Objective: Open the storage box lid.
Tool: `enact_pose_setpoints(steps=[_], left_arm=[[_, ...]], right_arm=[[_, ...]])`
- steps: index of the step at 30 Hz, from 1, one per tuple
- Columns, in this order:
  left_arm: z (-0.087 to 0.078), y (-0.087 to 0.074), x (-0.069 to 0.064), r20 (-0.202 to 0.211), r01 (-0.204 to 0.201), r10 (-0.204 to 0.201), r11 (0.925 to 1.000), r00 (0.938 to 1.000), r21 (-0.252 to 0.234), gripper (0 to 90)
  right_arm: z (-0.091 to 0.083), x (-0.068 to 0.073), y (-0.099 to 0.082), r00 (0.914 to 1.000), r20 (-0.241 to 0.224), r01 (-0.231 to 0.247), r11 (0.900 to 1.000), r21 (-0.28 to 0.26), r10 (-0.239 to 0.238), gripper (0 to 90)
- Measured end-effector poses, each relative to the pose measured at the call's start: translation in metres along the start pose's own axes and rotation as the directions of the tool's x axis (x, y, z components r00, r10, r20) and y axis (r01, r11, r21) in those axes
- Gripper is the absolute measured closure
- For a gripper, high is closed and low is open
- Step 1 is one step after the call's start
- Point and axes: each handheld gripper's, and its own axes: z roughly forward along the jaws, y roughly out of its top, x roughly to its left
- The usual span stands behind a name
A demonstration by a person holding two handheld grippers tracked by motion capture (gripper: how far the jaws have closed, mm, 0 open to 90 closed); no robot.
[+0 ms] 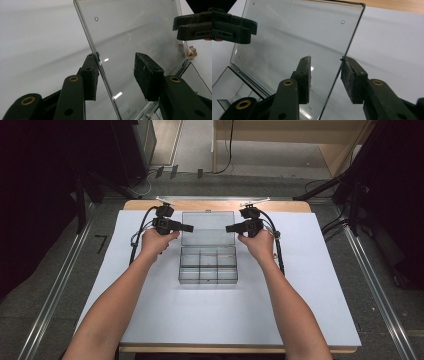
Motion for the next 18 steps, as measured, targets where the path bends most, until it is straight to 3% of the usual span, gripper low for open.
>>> enact_pose_setpoints(steps=[9, 18], left_arm=[[0.0069, -0.0011, 0.0072, 0.013, 0.056, -0.057, 0.9981, 0.9983, 0.027, 54.6], [0.0101, -0.0015, 0.0088, 0.001, 0.073, -0.073, 0.9962, 0.9973, 0.047, 53.0]], right_arm=[[0.0063, -0.0056, -0.0015, 0.9991, -0.013, -0.040, 0.9985, 0.038, 0.041, 60.2], [0.0097, -0.0100, -0.0027, 0.9971, -0.026, -0.070, 0.9957, 0.061, 0.072, 59.4]])
